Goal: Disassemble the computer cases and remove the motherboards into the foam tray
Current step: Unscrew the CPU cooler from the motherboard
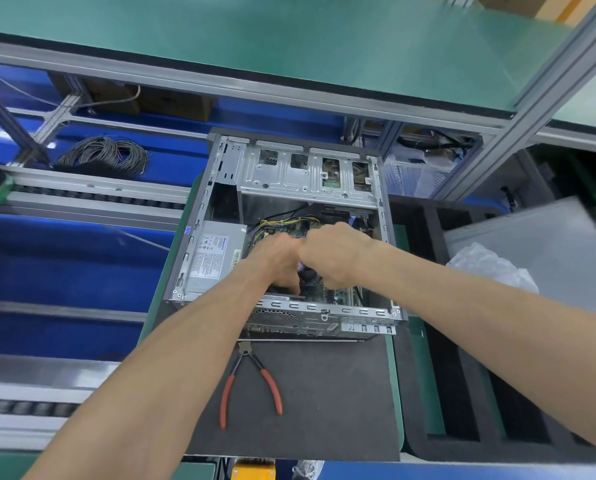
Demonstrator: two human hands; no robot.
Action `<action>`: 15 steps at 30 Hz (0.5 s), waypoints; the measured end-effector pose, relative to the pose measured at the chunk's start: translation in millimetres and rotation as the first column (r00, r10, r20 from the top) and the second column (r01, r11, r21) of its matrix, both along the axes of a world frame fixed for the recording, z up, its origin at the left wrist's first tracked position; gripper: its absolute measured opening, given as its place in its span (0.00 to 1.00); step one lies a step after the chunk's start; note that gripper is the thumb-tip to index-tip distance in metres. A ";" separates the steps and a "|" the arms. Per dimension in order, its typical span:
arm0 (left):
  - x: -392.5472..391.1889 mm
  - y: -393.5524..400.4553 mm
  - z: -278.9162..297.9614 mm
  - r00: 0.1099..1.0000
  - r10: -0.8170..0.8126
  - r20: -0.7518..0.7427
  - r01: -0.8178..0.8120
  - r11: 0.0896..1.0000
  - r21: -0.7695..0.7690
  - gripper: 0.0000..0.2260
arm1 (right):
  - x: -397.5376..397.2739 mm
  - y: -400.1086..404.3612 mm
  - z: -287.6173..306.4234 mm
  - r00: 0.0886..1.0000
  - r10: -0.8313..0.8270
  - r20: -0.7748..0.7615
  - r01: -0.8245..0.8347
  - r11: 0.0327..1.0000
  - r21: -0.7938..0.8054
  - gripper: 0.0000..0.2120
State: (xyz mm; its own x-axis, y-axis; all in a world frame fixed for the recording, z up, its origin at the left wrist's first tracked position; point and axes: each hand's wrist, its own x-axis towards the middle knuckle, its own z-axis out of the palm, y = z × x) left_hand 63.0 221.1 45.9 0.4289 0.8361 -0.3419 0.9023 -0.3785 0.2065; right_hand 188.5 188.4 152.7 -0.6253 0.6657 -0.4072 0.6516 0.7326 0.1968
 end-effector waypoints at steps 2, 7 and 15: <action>1.0 -0.8 -0.6 1.000 -0.002 0.025 0.001 1.000 0.022 0.24 | 8.1 5.0 1.1 0.983 -0.185 0.014 0.185 0.982 -0.038 0.11; 1.7 1.6 -0.9 1.000 -0.016 0.021 0.015 0.997 0.070 0.32 | 20.8 17.6 1.7 0.882 -0.455 0.123 0.471 0.836 -0.282 0.07; 3.8 4.5 -6.1 0.997 -0.043 -0.058 0.042 0.999 -0.019 0.19 | -0.8 -0.7 -2.8 0.992 -0.051 -0.119 0.050 0.999 -0.012 0.11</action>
State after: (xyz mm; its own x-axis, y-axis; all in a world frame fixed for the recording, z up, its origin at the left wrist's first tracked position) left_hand 66.7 225.6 39.8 0.4424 0.8115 -0.3818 0.8964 -0.4131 0.1606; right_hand 187.7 187.7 149.9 -0.6358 0.6942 -0.3374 0.7060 0.6997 0.1092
